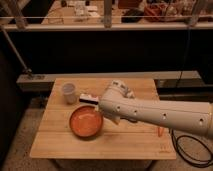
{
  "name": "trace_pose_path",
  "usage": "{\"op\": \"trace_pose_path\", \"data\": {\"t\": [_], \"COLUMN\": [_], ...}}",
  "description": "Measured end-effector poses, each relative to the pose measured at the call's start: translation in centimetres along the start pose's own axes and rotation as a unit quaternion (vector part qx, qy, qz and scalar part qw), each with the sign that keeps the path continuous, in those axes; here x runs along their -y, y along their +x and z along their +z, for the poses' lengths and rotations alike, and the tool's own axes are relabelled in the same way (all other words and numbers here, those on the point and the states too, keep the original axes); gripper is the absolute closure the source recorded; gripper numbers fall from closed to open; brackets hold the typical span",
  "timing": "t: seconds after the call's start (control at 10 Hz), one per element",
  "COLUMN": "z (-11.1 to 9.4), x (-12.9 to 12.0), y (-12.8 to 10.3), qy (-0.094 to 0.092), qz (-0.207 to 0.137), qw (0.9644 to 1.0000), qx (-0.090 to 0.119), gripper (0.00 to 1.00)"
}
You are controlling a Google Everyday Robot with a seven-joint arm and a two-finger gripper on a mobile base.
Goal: Pick up the ceramic bowl
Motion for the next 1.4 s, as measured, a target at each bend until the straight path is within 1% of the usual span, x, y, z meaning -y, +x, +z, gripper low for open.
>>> {"op": "trace_pose_path", "data": {"t": [0.8, 1.4], "z": [3.3, 5.8], "x": [1.0, 1.2], "y": [-0.6, -1.1], "qy": [0.018, 0.02], "qz": [-0.043, -0.075], "qw": [0.9988, 0.9966], "qx": [0.014, 0.028], "gripper": [0.2, 0.2]}}
